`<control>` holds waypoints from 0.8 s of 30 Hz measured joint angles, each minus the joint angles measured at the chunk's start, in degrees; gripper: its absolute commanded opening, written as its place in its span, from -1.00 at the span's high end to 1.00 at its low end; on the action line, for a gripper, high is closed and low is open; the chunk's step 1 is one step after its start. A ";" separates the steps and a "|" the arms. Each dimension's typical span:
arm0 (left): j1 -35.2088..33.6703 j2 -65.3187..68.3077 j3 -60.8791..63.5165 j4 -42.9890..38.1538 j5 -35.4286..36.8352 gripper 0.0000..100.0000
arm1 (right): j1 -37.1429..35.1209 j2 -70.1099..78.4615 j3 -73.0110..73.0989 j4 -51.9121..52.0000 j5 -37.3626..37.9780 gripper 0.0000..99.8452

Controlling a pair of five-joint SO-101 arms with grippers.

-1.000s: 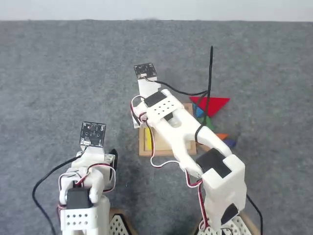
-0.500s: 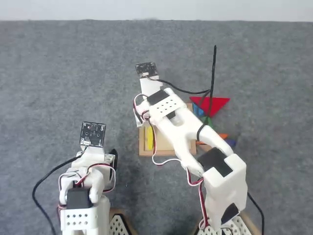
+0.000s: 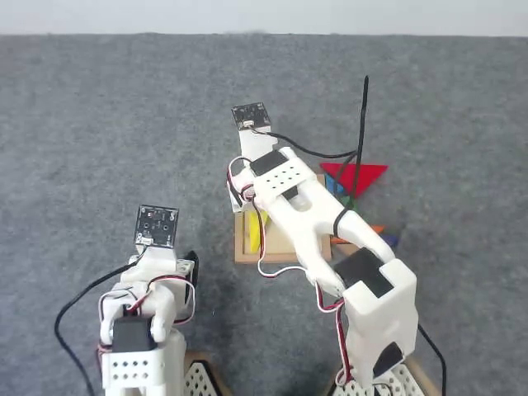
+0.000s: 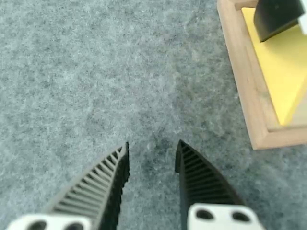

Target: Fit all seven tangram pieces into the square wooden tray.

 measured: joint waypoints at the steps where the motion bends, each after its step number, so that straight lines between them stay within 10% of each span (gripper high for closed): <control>1: 0.00 0.00 0.00 0.00 0.00 0.69 | 0.26 0.00 0.00 0.18 0.09 0.72; 24: 0.00 0.00 0.00 0.00 0.00 0.69 | 5.19 -6.68 1.14 1.67 11.96 0.50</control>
